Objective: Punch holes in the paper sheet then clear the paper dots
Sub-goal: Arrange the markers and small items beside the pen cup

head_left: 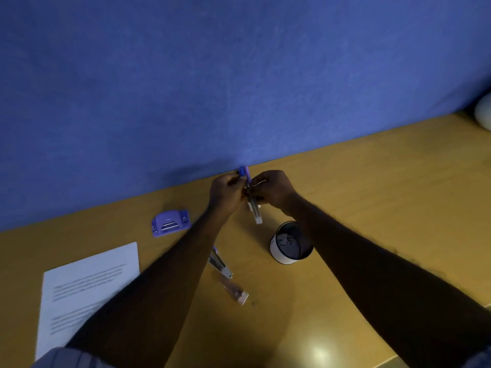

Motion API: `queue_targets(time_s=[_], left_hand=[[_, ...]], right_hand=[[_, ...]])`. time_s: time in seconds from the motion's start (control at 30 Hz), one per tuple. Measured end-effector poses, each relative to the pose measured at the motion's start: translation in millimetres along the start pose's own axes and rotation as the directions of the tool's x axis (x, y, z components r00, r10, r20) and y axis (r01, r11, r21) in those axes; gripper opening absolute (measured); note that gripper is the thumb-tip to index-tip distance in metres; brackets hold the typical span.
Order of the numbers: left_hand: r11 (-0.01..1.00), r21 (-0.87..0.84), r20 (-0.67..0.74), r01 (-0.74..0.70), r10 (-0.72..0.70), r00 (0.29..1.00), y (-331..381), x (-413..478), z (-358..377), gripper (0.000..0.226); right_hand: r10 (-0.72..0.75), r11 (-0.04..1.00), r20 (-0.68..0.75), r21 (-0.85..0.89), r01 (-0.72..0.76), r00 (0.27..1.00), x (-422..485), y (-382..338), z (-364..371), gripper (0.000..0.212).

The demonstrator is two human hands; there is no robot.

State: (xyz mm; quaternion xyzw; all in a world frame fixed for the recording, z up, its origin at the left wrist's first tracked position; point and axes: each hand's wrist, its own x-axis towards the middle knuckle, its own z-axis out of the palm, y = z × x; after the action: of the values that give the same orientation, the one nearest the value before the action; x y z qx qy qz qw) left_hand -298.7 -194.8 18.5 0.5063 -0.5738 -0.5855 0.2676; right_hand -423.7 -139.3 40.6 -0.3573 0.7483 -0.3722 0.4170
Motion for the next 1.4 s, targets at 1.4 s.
queue_targets(time_s=[1.4], left_hand=[[0.859,0.496,-0.158,0.128,-0.055,0.986,-46,60,37,0.027]], right_hand=[[0.055,0.937,-0.155,-0.333,-0.105,0.986,105,61,-6,0.014]])
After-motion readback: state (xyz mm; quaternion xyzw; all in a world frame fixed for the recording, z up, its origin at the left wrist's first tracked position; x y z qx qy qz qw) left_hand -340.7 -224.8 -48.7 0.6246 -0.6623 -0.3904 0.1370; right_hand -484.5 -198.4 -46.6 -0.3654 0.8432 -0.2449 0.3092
